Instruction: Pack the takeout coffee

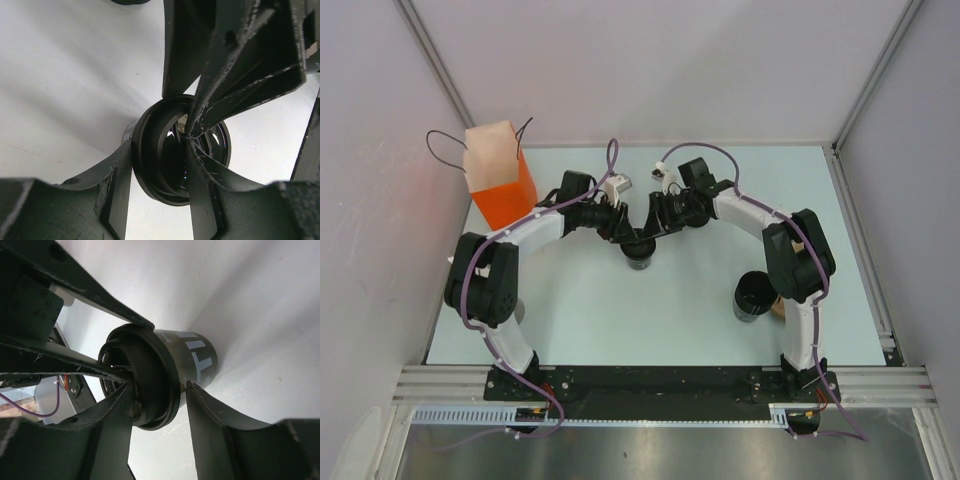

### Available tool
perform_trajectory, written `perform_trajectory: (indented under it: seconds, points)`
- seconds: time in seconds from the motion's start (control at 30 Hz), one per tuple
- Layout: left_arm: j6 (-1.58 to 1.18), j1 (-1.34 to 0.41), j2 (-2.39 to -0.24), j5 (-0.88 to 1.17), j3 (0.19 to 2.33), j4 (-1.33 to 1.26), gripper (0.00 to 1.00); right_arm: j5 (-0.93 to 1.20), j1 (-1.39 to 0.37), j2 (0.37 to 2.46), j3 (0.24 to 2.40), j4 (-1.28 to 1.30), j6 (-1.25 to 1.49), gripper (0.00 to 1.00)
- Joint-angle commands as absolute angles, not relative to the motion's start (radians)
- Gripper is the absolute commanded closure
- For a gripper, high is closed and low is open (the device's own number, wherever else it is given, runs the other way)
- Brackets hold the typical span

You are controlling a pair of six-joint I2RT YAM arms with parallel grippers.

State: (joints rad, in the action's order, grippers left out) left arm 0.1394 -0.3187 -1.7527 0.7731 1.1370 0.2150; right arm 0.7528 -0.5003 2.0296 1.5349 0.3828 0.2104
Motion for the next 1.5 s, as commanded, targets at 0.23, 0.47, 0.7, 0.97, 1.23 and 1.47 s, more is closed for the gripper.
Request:
perform_trajectory:
  seconds: [0.23, 0.47, 0.7, 0.97, 1.23, 1.47]
  points:
    - [0.221, -0.321, -1.786, 0.646, 1.083, 0.316, 0.53, 0.744, -0.506, 2.083, 1.543, 0.342, 0.242, 0.63]
    - [0.209, -0.321, -1.775, 0.678, 1.123, 0.331, 0.4, 0.721, -0.509, 2.085, 1.537, 0.382, 0.21, 0.69]
    - [0.18, -0.316, -1.752, 0.764, 1.183, 0.334, 0.34, 0.704, -0.52, 2.071, 1.526, 0.399, 0.189, 0.7]
    - [0.133, -0.262, -1.709, 0.851, 1.223, 0.304, 0.32, 0.693, -0.523, 2.071, 1.525, 0.41, 0.166, 0.69]
    - [0.089, -0.204, -1.69, 0.954, 1.196, 0.261, 0.31, 0.637, -0.548, 2.056, 1.523, 0.423, 0.123, 0.69]
    - [0.126, -0.147, -1.677, 0.977, 1.144, 0.305, 0.32, 0.629, -0.545, 2.054, 1.525, 0.426, 0.109, 0.69]
